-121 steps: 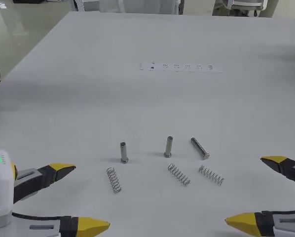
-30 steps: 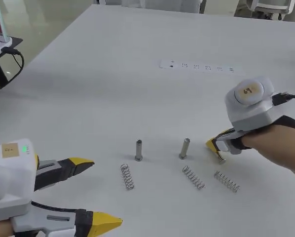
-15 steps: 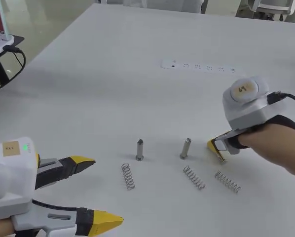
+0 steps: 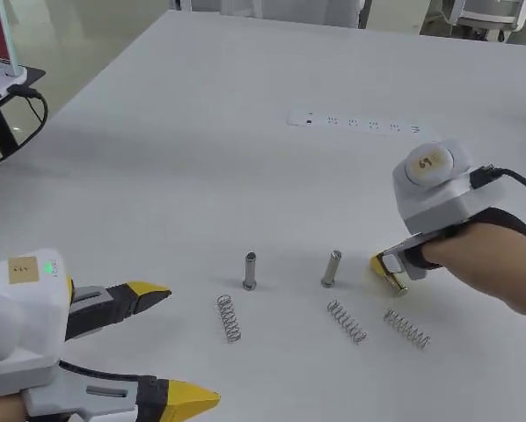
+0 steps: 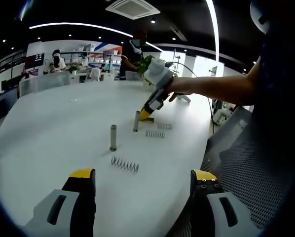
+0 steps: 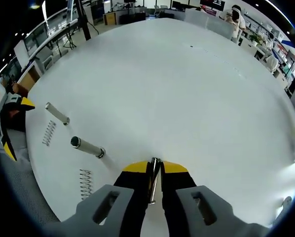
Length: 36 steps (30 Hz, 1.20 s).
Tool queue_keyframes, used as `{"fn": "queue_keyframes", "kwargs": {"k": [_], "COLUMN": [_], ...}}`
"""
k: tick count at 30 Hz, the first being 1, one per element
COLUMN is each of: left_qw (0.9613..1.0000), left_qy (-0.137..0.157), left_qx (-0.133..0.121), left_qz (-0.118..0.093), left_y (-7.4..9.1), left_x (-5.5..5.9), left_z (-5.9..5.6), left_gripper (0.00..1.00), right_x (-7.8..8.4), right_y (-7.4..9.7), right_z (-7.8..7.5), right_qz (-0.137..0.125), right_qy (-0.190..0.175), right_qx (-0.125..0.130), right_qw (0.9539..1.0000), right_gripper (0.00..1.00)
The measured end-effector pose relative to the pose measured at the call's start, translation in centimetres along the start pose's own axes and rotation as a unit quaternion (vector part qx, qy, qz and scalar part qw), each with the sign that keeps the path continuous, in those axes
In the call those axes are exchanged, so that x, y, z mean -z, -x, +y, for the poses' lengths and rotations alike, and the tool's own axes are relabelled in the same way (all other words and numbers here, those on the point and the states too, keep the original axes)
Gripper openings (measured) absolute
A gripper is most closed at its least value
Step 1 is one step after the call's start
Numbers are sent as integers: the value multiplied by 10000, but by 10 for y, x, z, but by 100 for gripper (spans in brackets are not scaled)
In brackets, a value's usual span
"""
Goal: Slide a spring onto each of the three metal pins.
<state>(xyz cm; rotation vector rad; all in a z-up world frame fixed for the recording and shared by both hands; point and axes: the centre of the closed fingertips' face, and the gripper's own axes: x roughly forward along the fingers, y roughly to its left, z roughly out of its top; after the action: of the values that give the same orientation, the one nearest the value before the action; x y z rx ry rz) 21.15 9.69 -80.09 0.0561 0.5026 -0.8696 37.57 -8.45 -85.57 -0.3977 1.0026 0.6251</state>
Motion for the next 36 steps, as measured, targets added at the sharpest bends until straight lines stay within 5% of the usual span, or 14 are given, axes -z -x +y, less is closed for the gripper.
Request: {"fn": "queue_keyframes", "kwargs": {"k": [36], "left_qw": [9999], "left_qy": [-78], "left_qx": [65], "left_qz": [61], "left_y": [-2], "left_x": [2], "left_z": [-3], "left_gripper": [74], "right_x": [0], "right_y": [50], "right_z": [-10], "right_qz": [-727], "right_qy": [-192], "right_qx": [45], "right_qw": [9972], "right_gripper": [5]}}
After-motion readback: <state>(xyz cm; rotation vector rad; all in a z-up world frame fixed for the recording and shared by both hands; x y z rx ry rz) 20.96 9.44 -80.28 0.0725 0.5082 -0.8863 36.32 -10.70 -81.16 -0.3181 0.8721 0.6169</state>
